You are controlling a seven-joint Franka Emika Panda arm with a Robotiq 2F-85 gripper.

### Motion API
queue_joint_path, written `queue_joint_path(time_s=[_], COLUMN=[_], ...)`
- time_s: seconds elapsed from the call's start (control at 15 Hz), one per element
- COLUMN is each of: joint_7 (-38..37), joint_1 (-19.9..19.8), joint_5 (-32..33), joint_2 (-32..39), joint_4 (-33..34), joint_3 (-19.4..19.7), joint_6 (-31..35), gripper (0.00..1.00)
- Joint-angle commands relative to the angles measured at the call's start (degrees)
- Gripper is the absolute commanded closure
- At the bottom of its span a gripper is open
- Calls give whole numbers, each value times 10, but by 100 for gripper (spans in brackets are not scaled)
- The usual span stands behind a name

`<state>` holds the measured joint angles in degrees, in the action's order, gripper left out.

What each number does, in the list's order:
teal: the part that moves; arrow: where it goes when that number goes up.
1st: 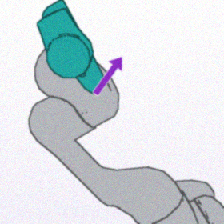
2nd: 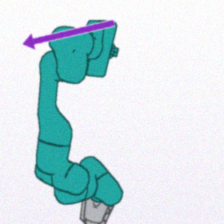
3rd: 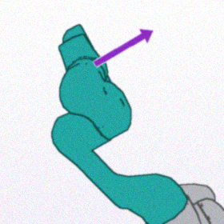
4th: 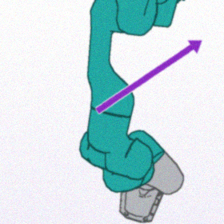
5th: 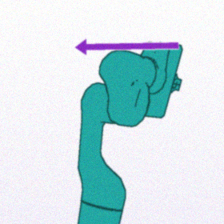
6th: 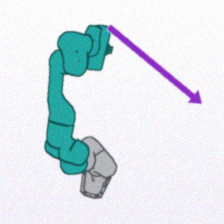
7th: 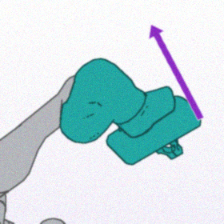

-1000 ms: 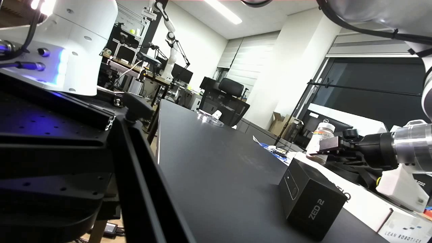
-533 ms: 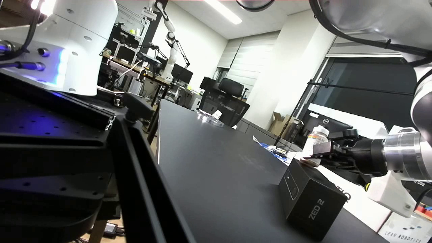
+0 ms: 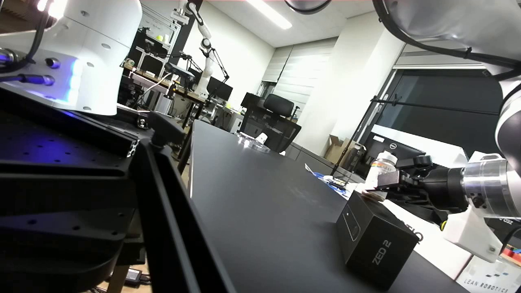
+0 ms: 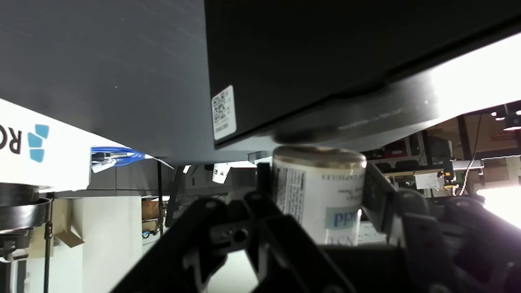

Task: Pick the bottle and put it on the box

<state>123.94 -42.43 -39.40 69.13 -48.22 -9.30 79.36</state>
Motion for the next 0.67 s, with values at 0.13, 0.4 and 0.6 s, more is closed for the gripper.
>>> queue_joint_path(time_s=[0.13,0.4,0.6], joint_7=[7,-3,2], joint_1=[-5,-11,-7], joint_5=[-4,-10,-12], joint_2=[18,32,7], joint_4=[22,37,3], joint_3=[-2,-3,0], joint_6=[4,-14,-4], gripper=[70,70,45])
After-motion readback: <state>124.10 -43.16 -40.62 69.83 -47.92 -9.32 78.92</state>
